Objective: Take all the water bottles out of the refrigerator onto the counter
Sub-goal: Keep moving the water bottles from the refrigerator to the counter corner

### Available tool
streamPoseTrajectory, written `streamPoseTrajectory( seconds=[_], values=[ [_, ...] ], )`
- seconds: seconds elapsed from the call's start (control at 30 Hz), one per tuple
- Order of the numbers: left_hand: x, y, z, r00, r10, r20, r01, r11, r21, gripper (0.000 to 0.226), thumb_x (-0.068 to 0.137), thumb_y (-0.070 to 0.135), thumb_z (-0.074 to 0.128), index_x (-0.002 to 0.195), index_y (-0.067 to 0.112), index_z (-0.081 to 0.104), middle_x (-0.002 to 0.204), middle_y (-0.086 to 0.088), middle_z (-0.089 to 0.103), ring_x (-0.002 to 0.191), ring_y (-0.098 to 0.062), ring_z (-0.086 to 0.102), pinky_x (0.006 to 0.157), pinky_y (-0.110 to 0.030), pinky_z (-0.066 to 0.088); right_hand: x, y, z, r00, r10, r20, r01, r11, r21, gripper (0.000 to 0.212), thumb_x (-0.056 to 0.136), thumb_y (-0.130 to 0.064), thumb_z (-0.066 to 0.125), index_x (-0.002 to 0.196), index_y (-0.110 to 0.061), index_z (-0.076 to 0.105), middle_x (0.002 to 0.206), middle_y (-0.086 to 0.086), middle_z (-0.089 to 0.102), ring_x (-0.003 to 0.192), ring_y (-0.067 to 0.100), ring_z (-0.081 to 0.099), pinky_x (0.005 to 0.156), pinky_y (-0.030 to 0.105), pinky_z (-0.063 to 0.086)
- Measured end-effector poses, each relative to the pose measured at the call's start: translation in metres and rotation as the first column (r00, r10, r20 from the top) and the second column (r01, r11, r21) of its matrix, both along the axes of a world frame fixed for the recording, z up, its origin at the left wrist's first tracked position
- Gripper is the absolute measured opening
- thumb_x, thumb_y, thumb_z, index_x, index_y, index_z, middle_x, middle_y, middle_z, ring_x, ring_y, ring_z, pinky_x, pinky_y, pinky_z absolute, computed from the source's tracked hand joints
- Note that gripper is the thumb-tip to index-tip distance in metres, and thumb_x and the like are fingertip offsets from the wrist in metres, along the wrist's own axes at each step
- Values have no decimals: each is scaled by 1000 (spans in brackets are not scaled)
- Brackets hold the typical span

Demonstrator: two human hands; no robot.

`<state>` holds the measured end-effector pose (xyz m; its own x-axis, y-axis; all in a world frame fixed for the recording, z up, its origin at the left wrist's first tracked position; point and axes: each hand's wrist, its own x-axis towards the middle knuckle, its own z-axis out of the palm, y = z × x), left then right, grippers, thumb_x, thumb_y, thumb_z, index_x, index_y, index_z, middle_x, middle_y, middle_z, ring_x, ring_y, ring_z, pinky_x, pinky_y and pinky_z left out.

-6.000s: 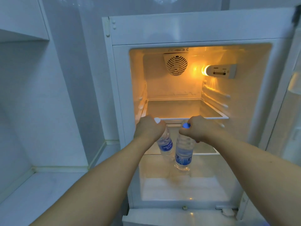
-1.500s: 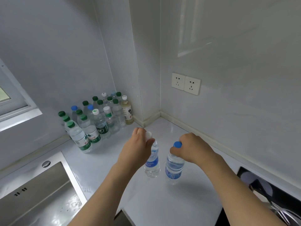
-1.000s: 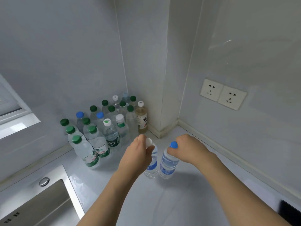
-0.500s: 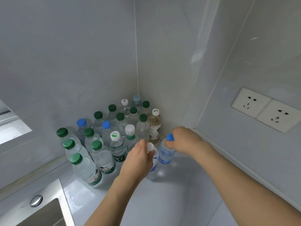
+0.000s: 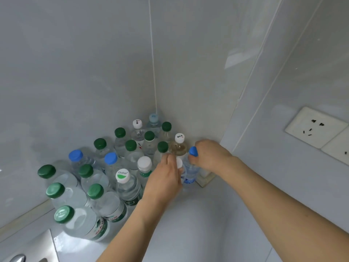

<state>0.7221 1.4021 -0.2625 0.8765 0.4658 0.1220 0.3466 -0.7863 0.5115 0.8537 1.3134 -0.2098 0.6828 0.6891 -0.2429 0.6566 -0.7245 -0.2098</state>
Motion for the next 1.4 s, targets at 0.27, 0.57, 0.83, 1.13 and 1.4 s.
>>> streamPoseTrajectory(
  seconds=[0.27,0.57,0.83,1.13,1.4],
  values=[
    [2,1,-13,998,24,66,-35,986,166,23,90,21,56,109,7,55,105,-7,57,92,-25,49,64,-26,29,-2,-5,-25,998,-57,-39,61,990,124,23,98,-29,49,111,-10,49,114,12,58,97,29,55,71,27,34],
    [7,-1,-14,999,51,12,-52,991,126,29,98,25,45,119,6,48,119,-9,51,103,-27,42,76,-28,30,-14,-12,-35,985,-148,-86,163,965,207,41,99,-32,46,133,-11,38,124,14,56,105,33,57,78,35,45],
    [-11,-5,6,998,-33,-49,39,990,132,42,100,30,43,134,7,40,133,-10,45,116,-29,45,91,-33,37,-69,-68,-8,963,-215,-163,252,934,253,70,97,-38,49,152,-21,10,149,9,37,127,29,48,100,42,43],
    [-31,-50,40,946,-325,12,310,911,271,55,98,29,46,145,3,33,152,-11,32,140,-29,28,111,-40,33,-110,-154,31,957,-290,29,269,916,296,71,96,-34,52,153,-15,14,156,5,23,142,20,27,113,28,23],
    [-4,-125,36,829,-554,-80,551,781,294,54,101,28,38,148,6,25,155,-10,26,143,-29,19,119,-35,13,-136,-236,38,884,-462,71,432,865,255,71,97,-35,50,153,-16,12,158,2,18,145,17,18,116,28,17]
  ],
)
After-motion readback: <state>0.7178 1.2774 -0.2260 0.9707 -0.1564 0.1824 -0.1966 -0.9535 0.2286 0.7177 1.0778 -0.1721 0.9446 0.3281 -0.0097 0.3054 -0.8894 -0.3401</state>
